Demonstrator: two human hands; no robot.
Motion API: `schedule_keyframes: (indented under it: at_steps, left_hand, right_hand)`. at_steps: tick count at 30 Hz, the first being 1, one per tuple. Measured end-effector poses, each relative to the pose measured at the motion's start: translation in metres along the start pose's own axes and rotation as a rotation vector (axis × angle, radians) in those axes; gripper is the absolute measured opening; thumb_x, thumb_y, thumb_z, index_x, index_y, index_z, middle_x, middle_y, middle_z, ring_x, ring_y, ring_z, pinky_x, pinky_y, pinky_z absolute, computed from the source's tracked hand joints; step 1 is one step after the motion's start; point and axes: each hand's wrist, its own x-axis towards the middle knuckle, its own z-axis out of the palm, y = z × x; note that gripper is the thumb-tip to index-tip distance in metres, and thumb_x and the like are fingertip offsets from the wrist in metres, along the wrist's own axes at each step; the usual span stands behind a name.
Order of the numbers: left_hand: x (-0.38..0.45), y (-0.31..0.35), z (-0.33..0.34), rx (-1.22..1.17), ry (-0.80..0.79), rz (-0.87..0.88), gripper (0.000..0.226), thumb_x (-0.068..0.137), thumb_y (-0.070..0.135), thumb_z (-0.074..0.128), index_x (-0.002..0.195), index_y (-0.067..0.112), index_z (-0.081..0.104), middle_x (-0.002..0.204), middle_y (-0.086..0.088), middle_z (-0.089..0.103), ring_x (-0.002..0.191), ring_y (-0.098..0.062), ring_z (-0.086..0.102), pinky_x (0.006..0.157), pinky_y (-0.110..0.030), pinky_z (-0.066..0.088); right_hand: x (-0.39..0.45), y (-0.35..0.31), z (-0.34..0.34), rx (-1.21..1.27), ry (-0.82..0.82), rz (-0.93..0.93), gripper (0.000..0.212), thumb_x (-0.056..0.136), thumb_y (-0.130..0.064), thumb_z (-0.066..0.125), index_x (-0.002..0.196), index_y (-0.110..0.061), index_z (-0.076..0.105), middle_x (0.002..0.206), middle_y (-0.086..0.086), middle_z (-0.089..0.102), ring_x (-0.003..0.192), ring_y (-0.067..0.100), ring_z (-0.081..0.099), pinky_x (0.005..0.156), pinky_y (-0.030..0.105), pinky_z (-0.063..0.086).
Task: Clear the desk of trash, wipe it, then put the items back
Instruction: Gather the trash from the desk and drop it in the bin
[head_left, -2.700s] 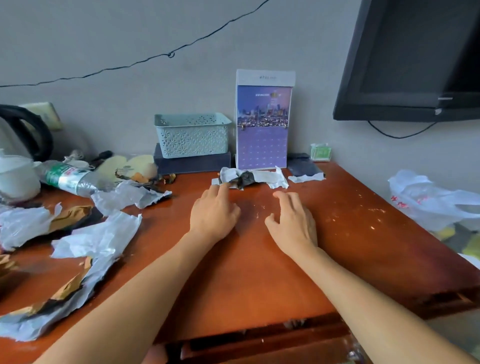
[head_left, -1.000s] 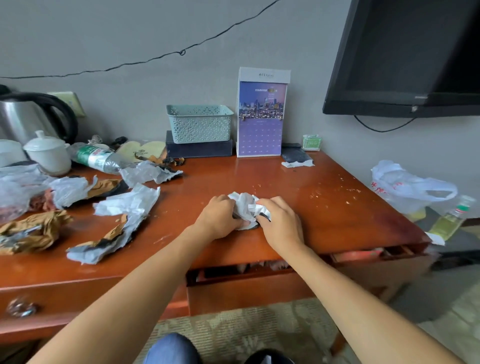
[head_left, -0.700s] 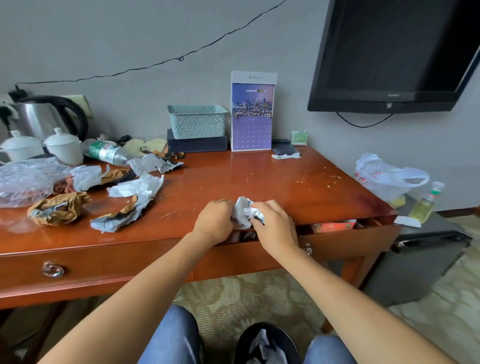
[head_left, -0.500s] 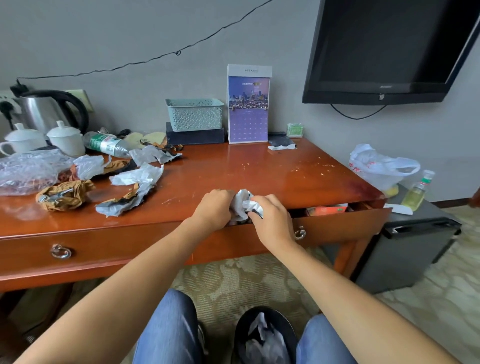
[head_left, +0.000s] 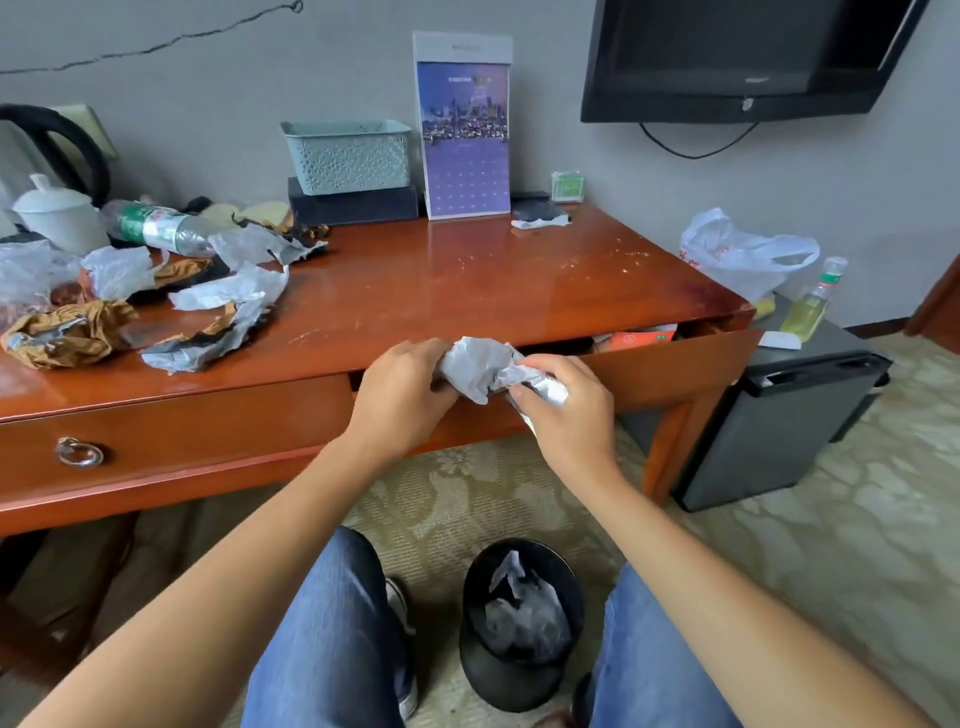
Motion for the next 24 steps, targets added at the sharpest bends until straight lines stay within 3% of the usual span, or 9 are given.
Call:
schedule_keyframes:
  at_steps: [3,7,10,12,15,18,21,22,24]
  left_hand:
    - [-0.037,0.011,0.018,-0.113,-0.047,-0.024,0.033,0.088,0.019,0.073,0.075,0.028,0.044,0.062,0.016,0.041,0.061,-0.006,0.041,0.053,-0.028,0.025]
    - [-0.08,-0.003,0.07,-0.281,-0.265,-0.127,0.017,0.089,0.018,0.071,0.082,0.028,0.06,0.069,0.01,0.058,0.063,-0.01,0.052,0.059,-0.03,0.041]
    - [-0.096,-0.028,0.115,-0.276,-0.389,-0.183,0.011,0.093,0.017,0.071,0.09,0.024,0.063,0.076,0.011,0.059,0.068,-0.009,0.052,0.061,-0.03,0.037]
    - [-0.107,-0.045,0.142,-0.202,-0.447,-0.207,0.007,0.094,0.018,0.071,0.093,0.014,0.066,0.082,0.002,0.062,0.075,-0.022,0.057,0.063,-0.033,0.033]
    - [-0.125,-0.064,0.178,-0.193,-0.571,-0.265,0.008,0.092,0.018,0.072,0.09,0.011,0.07,0.079,-0.002,0.065,0.071,-0.025,0.055,0.062,-0.034,0.034]
    - [-0.131,-0.065,0.21,-0.199,-0.671,-0.324,0.017,0.092,0.02,0.07,0.083,0.009,0.063,0.078,-0.005,0.063,0.074,-0.029,0.056,0.064,-0.038,0.036]
    - [-0.132,-0.059,0.238,-0.215,-0.782,-0.394,0.011,0.093,0.014,0.061,0.086,0.009,0.056,0.082,-0.008,0.062,0.088,-0.037,0.061,0.067,-0.036,0.035]
    - [-0.134,-0.058,0.248,-0.215,-0.81,-0.417,0.005,0.094,0.013,0.059,0.092,0.01,0.058,0.086,-0.01,0.064,0.092,-0.037,0.063,0.069,-0.035,0.037]
    - [-0.14,-0.058,0.267,-0.204,-0.846,-0.471,0.015,0.096,0.012,0.057,0.109,0.007,0.06,0.102,-0.016,0.07,0.1,-0.038,0.064,0.075,-0.035,0.043]
  right_hand:
    - [-0.025,0.009,-0.018,0.117,-0.008,0.076,0.025,0.079,-0.002,0.078,0.1,-0.016,0.079,0.1,-0.011,0.073,0.099,0.006,0.067,0.088,0.018,0.049]
    - [-0.055,0.048,-0.026,0.064,-0.036,0.211,0.029,0.078,0.001,0.078,0.09,-0.026,0.08,0.095,-0.013,0.074,0.096,0.004,0.068,0.085,0.016,0.049]
    - [-0.072,0.095,-0.022,-0.049,-0.069,0.387,0.033,0.077,-0.001,0.076,0.083,-0.033,0.08,0.092,-0.014,0.075,0.094,0.005,0.069,0.086,0.025,0.052]
    - [-0.083,0.125,-0.022,-0.115,-0.068,0.521,0.026,0.076,-0.001,0.076,0.084,-0.025,0.083,0.09,-0.01,0.077,0.092,0.01,0.071,0.085,0.03,0.054]
    - [-0.102,0.162,-0.019,-0.243,-0.117,0.69,0.022,0.076,-0.004,0.077,0.087,-0.022,0.084,0.077,-0.011,0.073,0.082,0.011,0.069,0.07,0.017,0.05]
    - [-0.114,0.192,-0.002,-0.349,-0.259,0.765,0.02,0.078,-0.012,0.068,0.077,-0.029,0.079,0.07,-0.01,0.07,0.072,0.016,0.066,0.065,0.031,0.054]
    - [-0.121,0.225,0.017,-0.513,-0.406,0.759,0.019,0.077,-0.025,0.051,0.085,-0.036,0.065,0.076,0.0,0.071,0.076,0.032,0.067,0.066,0.042,0.057]
    - [-0.123,0.232,0.023,-0.551,-0.441,0.77,0.015,0.081,-0.023,0.05,0.082,-0.03,0.064,0.079,0.003,0.071,0.079,0.035,0.066,0.066,0.04,0.055]
    - [-0.128,0.242,0.034,-0.596,-0.468,0.793,0.017,0.089,-0.013,0.053,0.085,-0.019,0.068,0.092,0.012,0.072,0.09,0.039,0.065,0.067,0.032,0.043]
